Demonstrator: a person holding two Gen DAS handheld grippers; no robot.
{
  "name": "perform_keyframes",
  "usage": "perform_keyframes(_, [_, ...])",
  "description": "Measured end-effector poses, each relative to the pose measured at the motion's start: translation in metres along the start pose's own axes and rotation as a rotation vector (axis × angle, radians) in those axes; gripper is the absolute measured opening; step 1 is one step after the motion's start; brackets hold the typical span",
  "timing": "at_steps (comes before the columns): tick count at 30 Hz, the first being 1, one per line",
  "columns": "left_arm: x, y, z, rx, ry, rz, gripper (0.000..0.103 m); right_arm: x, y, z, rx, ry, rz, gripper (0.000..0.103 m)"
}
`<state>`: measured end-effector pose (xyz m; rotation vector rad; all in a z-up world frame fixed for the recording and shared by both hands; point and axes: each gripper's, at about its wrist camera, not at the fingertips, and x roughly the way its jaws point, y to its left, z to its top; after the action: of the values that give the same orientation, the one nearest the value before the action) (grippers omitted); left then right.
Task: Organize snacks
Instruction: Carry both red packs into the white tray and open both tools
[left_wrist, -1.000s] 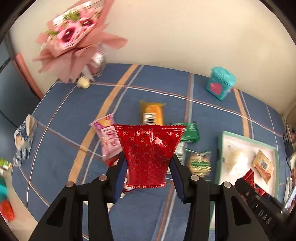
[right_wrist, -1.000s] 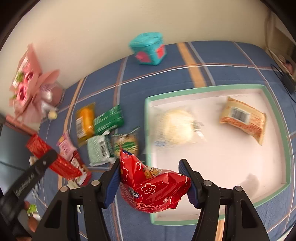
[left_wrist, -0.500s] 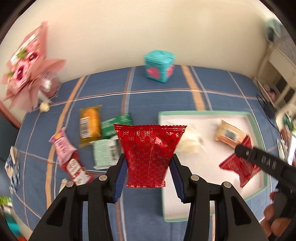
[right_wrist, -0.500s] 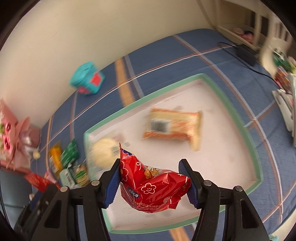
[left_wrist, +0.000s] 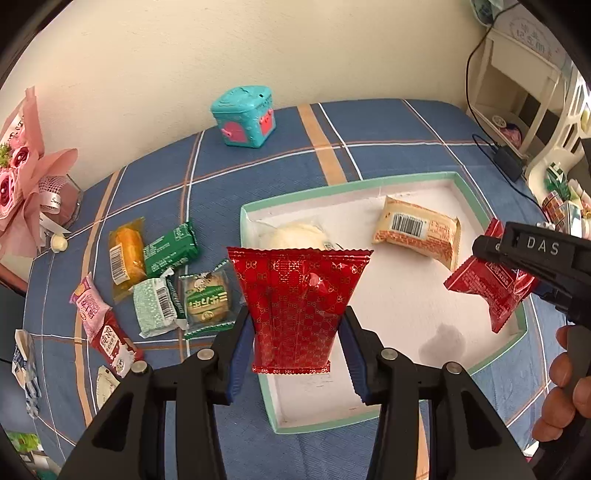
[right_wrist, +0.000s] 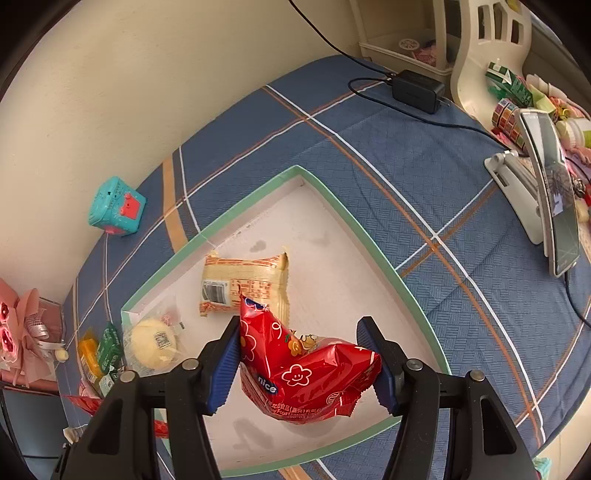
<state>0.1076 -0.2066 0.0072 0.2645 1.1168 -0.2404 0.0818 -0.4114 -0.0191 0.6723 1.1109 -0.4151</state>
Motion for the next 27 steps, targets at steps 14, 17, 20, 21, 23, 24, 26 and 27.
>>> perform_keyframes(14, [0.019, -0.008, -0.004, 0.02, 0.063, -0.024, 0.048, 0.019, 0.011, -0.005, -0.052, 0.054, -0.013, 0.066])
perform_keyframes(17, [0.023, -0.01, -0.005, 0.022, 0.078, -0.023, 0.048, 0.024, 0.013, -0.007, -0.061, 0.068, -0.02, 0.066])
perform_keyframes(20, [0.027, -0.01, -0.006, 0.018, 0.092, -0.026, 0.048, 0.029, 0.014, -0.009, -0.068, 0.084, -0.024, 0.066])
perform_keyframes(21, [0.028, -0.009, -0.006, 0.015, 0.097, -0.029, 0.048, 0.031, 0.014, -0.01, -0.07, 0.088, -0.025, 0.066])
perform_keyframes(23, [0.031, -0.008, -0.007, 0.006, 0.106, -0.034, 0.049, 0.033, 0.014, -0.011, -0.071, 0.095, -0.027, 0.066])
perform_keyframes(24, [0.032, -0.008, -0.007, 0.001, 0.109, -0.035, 0.049, 0.034, 0.014, -0.011, -0.071, 0.097, -0.028, 0.066])
perform_keyframes(26, [0.035, -0.006, -0.007, -0.008, 0.116, -0.036, 0.05, 0.035, 0.014, -0.011, -0.072, 0.101, -0.03, 0.066])
perform_keyframes(27, [0.035, -0.006, -0.008, -0.011, 0.118, -0.036, 0.05, 0.036, 0.014, -0.011, -0.072, 0.103, -0.032, 0.066])
